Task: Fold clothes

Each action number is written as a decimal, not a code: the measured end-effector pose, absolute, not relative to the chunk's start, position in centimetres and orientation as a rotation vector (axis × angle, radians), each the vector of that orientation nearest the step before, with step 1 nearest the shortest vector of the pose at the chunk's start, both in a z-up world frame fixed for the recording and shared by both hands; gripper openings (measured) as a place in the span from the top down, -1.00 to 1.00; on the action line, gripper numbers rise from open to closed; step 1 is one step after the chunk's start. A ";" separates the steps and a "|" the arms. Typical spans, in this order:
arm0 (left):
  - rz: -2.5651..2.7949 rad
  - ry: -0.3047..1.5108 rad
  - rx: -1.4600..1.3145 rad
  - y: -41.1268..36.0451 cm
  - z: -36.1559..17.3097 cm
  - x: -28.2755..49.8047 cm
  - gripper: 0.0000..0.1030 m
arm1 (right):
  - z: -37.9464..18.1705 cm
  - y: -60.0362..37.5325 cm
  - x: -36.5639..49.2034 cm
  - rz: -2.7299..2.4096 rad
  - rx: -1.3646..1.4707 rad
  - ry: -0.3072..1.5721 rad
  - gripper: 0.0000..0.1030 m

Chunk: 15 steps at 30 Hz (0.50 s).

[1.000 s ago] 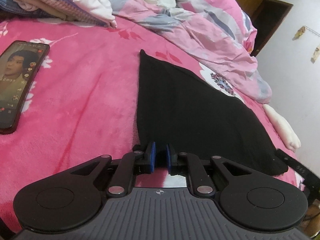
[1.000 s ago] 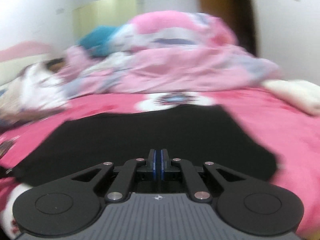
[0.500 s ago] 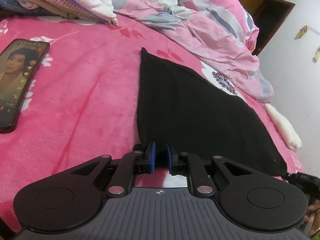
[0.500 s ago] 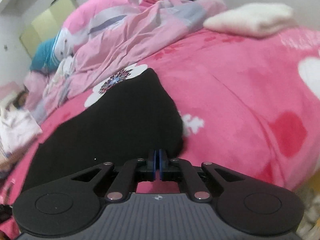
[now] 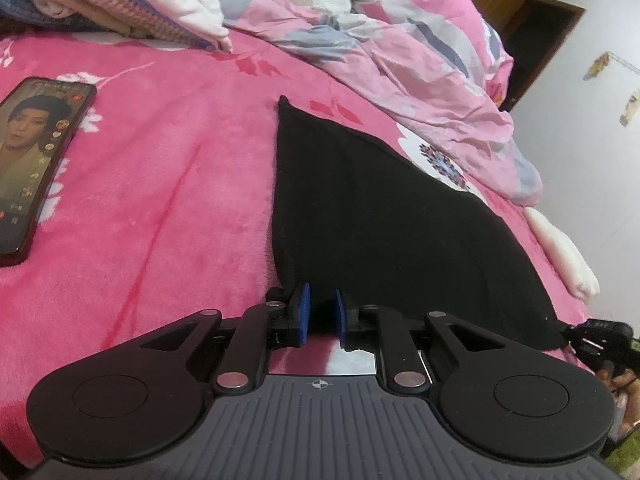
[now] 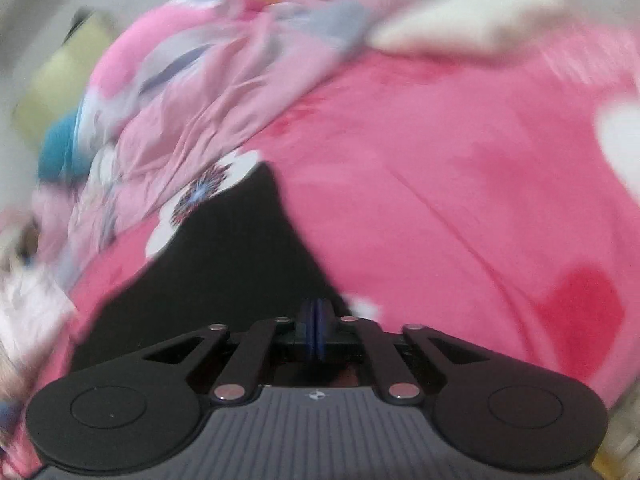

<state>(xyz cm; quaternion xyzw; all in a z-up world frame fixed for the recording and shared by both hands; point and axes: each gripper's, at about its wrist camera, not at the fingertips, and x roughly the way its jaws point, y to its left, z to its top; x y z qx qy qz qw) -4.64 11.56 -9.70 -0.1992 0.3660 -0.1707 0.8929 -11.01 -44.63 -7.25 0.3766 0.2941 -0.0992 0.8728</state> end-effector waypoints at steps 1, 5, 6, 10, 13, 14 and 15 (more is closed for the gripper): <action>-0.359 0.755 -0.406 11.5 -9.7 -4.7 0.70 | -7.5 -45.5 -11.7 -0.204 0.860 0.600 1.00; -0.367 0.751 -0.404 11.5 -9.7 -4.7 0.66 | -5.8 -45.4 -11.5 -0.177 0.871 0.538 0.97; -0.366 0.750 -0.402 11.5 -9.7 -4.8 0.66 | -5.6 -45.3 -10.8 -0.143 0.885 0.531 0.97; -0.361 0.744 -0.379 11.2 -9.6 -5.0 0.65 | -6.7 -45.0 -6.9 -0.085 0.902 0.585 0.97; -0.364 0.735 -0.344 10.9 -9.5 -5.1 0.65 | -8.6 -47.0 -6.2 -0.170 0.947 0.597 1.00; -0.365 0.733 -0.332 10.8 -9.5 -5.1 0.64 | -8.7 -47.5 -6.4 -0.194 0.957 0.584 1.00; -0.367 0.730 -0.320 10.6 -9.5 -5.2 0.62 | -8.3 -47.8 -6.8 -0.217 0.954 0.571 0.99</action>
